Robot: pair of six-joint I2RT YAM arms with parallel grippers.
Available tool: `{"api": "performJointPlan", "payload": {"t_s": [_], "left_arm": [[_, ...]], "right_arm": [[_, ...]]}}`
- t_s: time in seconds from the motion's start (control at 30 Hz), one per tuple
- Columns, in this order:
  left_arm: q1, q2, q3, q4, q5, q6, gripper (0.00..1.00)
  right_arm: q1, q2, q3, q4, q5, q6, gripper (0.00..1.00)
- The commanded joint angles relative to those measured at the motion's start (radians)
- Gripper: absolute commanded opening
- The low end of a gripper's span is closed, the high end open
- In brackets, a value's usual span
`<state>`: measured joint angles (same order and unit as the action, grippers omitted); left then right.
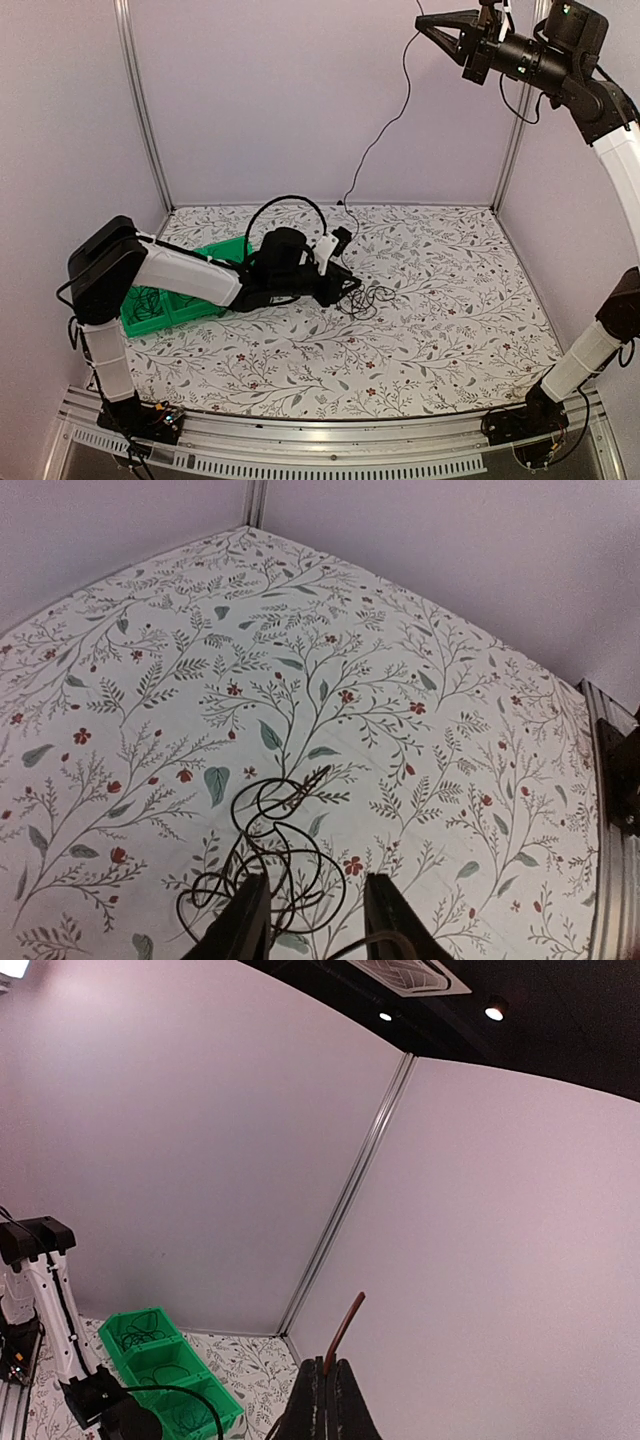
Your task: Untangle the cables
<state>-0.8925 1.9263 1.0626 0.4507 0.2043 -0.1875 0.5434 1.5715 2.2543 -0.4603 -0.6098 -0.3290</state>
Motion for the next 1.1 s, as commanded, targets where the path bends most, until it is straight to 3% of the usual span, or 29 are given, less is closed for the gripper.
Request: {"api": "performJointPlan", "payload": {"t_s": [0.0, 0.13, 0.27, 0.47, 0.7, 0.97, 1.07], "left_arm": [[0.009, -0.121, -0.025, 0.014, -0.023, 0.018, 0.31], [0.009, -0.169, -0.033, -0.005, -0.022, 0.031, 0.12], [0.008, -0.202, -0.058, -0.027, -0.048, 0.046, 0.0], [0.015, -0.241, -0.175, -0.077, -0.111, 0.045, 0.0], [0.037, -0.29, -0.318, -0.111, -0.2, 0.007, 0.0], [0.09, -0.368, -0.441, -0.089, -0.263, -0.098, 0.0], [0.159, -0.414, -0.506, -0.08, -0.269, -0.213, 0.0]], "right_arm": [[0.006, 0.0, -0.011, 0.044, 0.031, 0.008, 0.0], [0.006, 0.004, -0.021, 0.045, 0.043, 0.014, 0.0], [0.006, -0.001, -0.031, 0.066, 0.115, 0.015, 0.0], [-0.033, -0.002, -0.005, 0.143, 0.232, 0.0, 0.0], [-0.233, 0.051, 0.109, 0.188, 0.223, 0.146, 0.0], [-0.41, 0.065, 0.081, 0.187, 0.215, 0.284, 0.0], [-0.453, 0.059, 0.029, 0.189, 0.25, 0.317, 0.0]]}}
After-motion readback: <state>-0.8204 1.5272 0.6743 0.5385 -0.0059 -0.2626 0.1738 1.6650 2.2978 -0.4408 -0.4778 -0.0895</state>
